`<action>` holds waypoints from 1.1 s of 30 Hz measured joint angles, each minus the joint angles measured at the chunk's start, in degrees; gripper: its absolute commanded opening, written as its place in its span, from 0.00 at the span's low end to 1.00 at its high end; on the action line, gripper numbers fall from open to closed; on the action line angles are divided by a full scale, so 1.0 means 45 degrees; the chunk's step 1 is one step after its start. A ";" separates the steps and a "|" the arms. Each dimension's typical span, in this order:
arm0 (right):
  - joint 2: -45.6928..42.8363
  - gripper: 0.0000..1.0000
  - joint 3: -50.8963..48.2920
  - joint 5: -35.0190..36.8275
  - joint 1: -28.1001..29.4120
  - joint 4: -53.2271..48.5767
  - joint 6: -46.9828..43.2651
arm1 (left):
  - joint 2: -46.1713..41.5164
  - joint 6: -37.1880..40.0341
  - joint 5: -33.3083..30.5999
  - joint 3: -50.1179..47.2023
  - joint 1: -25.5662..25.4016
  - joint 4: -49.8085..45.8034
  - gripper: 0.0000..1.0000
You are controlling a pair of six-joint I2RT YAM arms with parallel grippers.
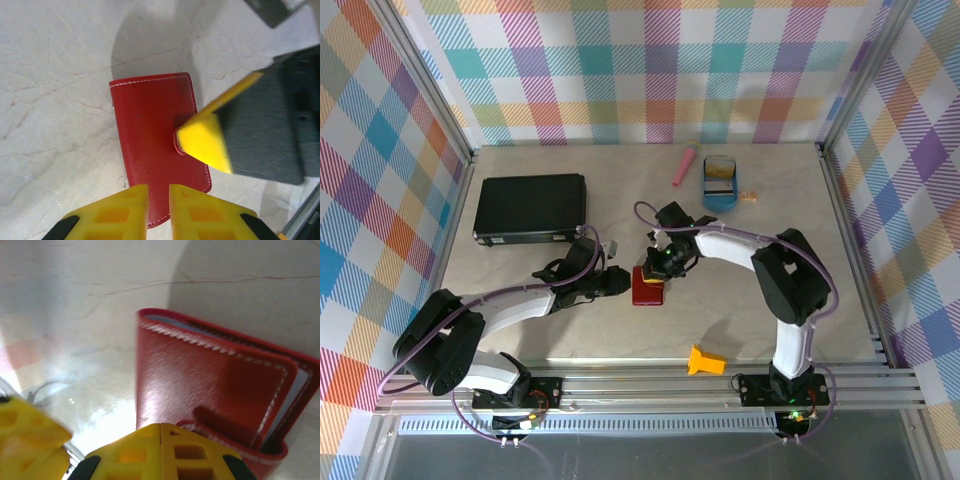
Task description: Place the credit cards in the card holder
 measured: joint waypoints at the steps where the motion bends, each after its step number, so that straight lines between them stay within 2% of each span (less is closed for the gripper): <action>1: -0.0554 0.08 -0.0374 -0.0087 -0.0073 0.0432 0.0029 | -0.0141 0.0039 -0.0121 0.0000 0.0005 -0.0019 0.28; 3: -0.1831 0.19 -0.1224 -0.0175 -0.0296 0.1477 0.0044 | -0.0588 0.0131 -0.0432 -0.0024 0.0010 -0.0039 0.40; 8: -0.5343 0.48 -0.3701 0.0136 -0.1802 0.4736 0.0112 | -0.2200 0.0729 -0.1540 -0.0330 0.0053 0.0058 0.53; 10: -0.6037 0.57 -0.4420 0.0257 -0.2555 0.5683 0.0024 | -0.2880 0.0962 -0.2147 -0.0554 0.0121 0.0092 0.59; 13: -0.6635 0.75 -0.5348 0.0646 -0.3551 0.6630 -0.0374 | -0.3997 0.1486 -0.3240 -0.1088 0.0233 0.0539 0.72; 18: -0.7771 0.99 -0.6766 0.2089 -0.4639 0.7587 -0.1511 | -0.5489 0.2662 -0.5736 -0.2055 0.0452 0.1491 0.88; 24: -0.9005 0.99 -0.8038 0.3745 -0.6460 0.8850 -0.2647 | -0.5217 0.4469 -0.9379 -0.2074 0.0899 0.2210 1.00; 28: -0.9321 0.99 -0.8947 0.4843 -0.7286 0.9534 -0.3968 | -0.4221 0.5804 -1.1608 -0.2093 0.1292 0.3075 1.00; 31: -0.9292 0.99 -0.9408 0.5149 -0.7388 0.9918 -0.5314 | -0.3458 0.6494 -1.2687 -0.2098 0.1783 0.3395 1.00; 33: -0.9112 0.99 -0.9588 0.5163 -0.7388 1.0360 -0.6018 | -0.3021 0.6839 -1.2930 -0.2157 0.2293 0.3633 1.00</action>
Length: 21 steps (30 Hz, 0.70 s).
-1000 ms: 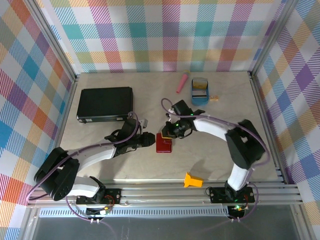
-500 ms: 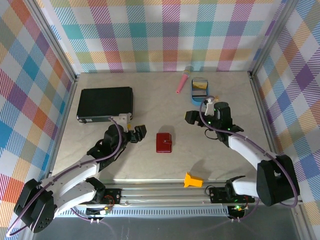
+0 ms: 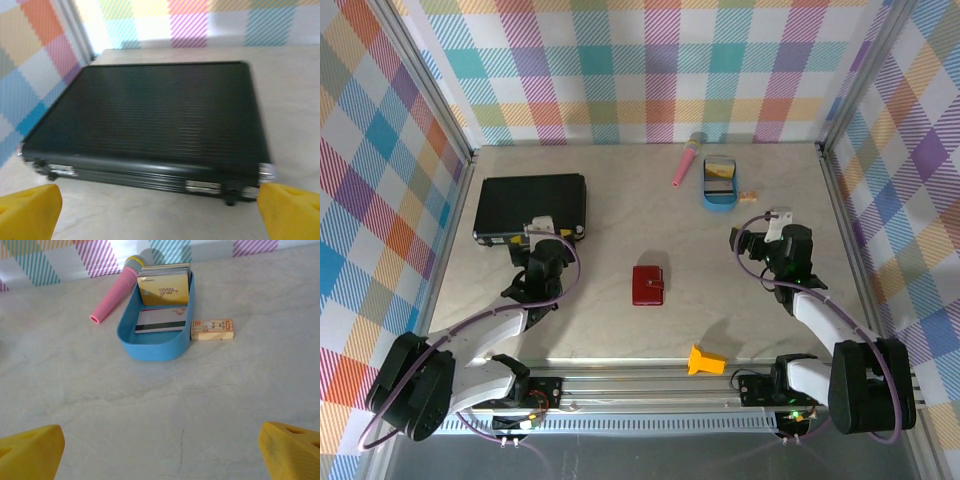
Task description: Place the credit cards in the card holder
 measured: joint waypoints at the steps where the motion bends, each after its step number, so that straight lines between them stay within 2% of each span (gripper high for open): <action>1: 0.0160 0.99 -0.0092 0.0019 0.0000 0.0321 -0.0272 | 0.0199 0.0165 0.0005 -0.0097 0.0301 0.0204 1.00; 8: 0.1783 0.99 -0.0515 0.0029 0.0000 0.2161 -0.1214 | 0.1379 0.0481 0.1336 -0.1511 0.2263 0.2545 1.00; 12: 0.2424 0.99 -0.0860 0.0087 -0.0058 0.3259 -0.1472 | 0.2443 0.0889 0.2589 -0.1695 0.2652 0.3993 1.00; 16: 0.3259 1.00 -0.0869 -0.0442 -0.0437 0.4080 -0.1583 | 0.3711 0.1219 0.3687 -0.1826 0.2851 0.6300 1.00; 21: 0.4114 1.00 -0.0869 -0.1078 -0.0670 0.4983 -0.1622 | 0.5654 0.1248 0.4561 -0.1919 0.3351 0.8378 1.00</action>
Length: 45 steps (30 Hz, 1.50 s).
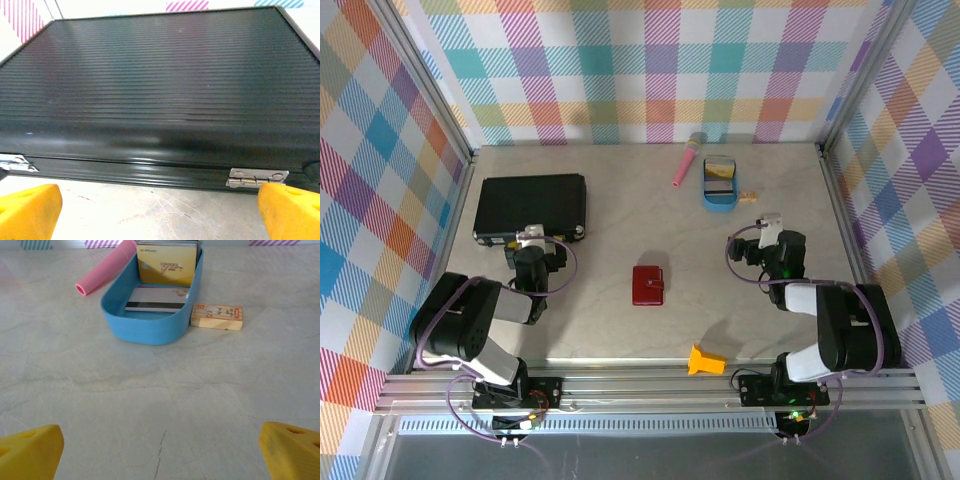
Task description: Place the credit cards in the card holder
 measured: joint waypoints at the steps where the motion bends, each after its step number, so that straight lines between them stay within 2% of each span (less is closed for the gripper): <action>1: 0.0189 1.00 0.0000 -0.0121 -0.0019 0.0248 -0.0005 | 0.0180 0.0005 0.0092 -0.0010 0.0000 0.0112 1.00; 10: 0.0923 0.99 0.0151 -0.0024 -0.0282 0.0719 0.0219 | 0.0209 -0.0359 0.0393 0.0937 0.0539 -0.0544 1.00; 18: 0.0923 0.99 0.0364 0.0437 -0.0282 0.0695 0.0452 | 0.0209 -0.0369 0.0641 0.0937 0.0549 -0.0787 1.00; 45: 0.0923 0.99 0.0364 0.0442 -0.0282 0.0690 0.0452 | 0.0209 -0.0369 0.0719 0.0937 0.0549 -0.0957 1.00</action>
